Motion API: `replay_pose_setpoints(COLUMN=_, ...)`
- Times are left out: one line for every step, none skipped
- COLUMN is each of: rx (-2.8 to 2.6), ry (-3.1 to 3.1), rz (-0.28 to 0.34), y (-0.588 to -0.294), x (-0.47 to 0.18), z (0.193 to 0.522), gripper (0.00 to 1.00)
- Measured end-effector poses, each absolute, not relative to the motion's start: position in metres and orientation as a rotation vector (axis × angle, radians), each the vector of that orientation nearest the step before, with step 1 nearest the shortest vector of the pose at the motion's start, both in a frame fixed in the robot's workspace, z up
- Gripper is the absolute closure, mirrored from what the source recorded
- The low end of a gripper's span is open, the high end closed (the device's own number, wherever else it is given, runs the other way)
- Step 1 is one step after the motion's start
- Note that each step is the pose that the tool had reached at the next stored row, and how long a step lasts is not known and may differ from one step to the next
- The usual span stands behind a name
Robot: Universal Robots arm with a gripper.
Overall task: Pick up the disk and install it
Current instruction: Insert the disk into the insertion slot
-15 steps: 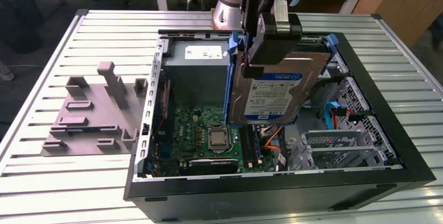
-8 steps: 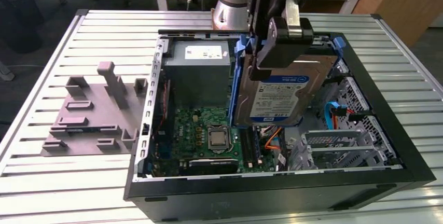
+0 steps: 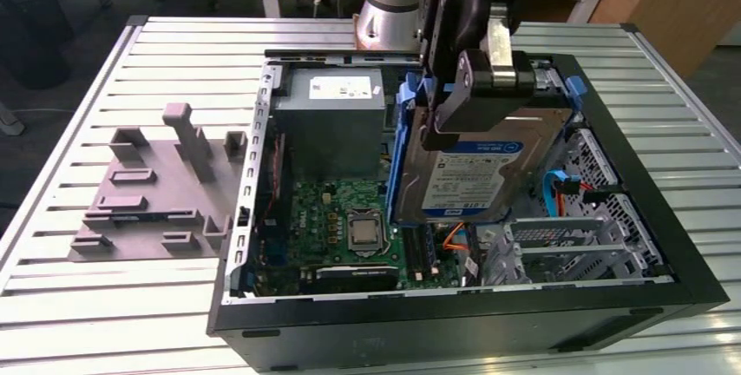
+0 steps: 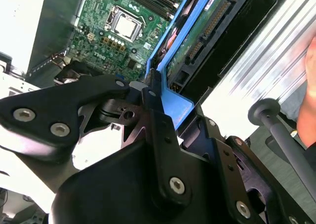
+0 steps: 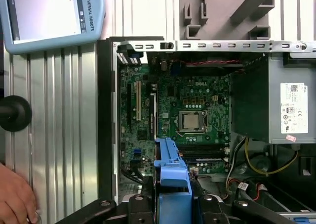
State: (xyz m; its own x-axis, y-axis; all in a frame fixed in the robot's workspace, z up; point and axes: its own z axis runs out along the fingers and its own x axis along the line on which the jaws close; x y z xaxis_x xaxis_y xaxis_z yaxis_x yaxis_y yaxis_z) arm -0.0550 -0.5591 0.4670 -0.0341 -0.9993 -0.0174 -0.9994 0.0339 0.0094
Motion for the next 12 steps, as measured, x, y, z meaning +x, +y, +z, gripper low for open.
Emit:
replay_pose_setpoints(rx=-2.179, ry=2.255, rz=0.029, y=-0.560, x=-0.055, z=0.467, gripper=0.63)
replay_pose_setpoints(rx=-2.179, ry=2.255, rz=0.030, y=-0.560, x=-0.055, z=0.467, gripper=0.63)
replay_pose_setpoints(rx=-2.179, ry=2.255, rz=0.029, y=-0.560, x=-0.054, z=0.466, gripper=0.63)
replay_pose_setpoints(rx=-2.179, ry=2.255, rz=0.029, y=-0.560, x=-0.053, z=0.466, gripper=0.63)
replay_pose_setpoints(rx=-2.179, ry=2.255, rz=0.029, y=-0.560, x=-0.052, z=0.466, gripper=0.63)
replay_pose_setpoints(rx=-2.179, ry=2.254, rz=0.030, y=-0.560, x=-0.051, z=0.466, gripper=0.63)
replay_pose_setpoints(rx=-2.179, ry=2.254, rz=0.030, y=-0.560, x=-0.049, z=0.466, gripper=0.63)
replay_pose_setpoints(rx=-2.179, ry=2.255, rz=0.030, y=-0.560, x=-0.047, z=0.466, gripper=0.63)
replay_pose_setpoints(rx=-2.179, ry=2.255, rz=0.029, y=-0.560, x=-0.046, z=0.466, gripper=0.63)
replay_pose_setpoints(rx=-2.179, ry=2.255, rz=0.029, y=-0.560, x=-0.045, z=0.466, gripper=0.63)
replay_pose_setpoints(rx=-2.179, ry=2.255, rz=0.029, y=-0.561, x=-0.044, z=0.465, gripper=0.63)
replay_pose_setpoints(rx=-2.179, ry=2.255, rz=0.029, y=-0.561, x=-0.043, z=0.465, gripper=0.63)
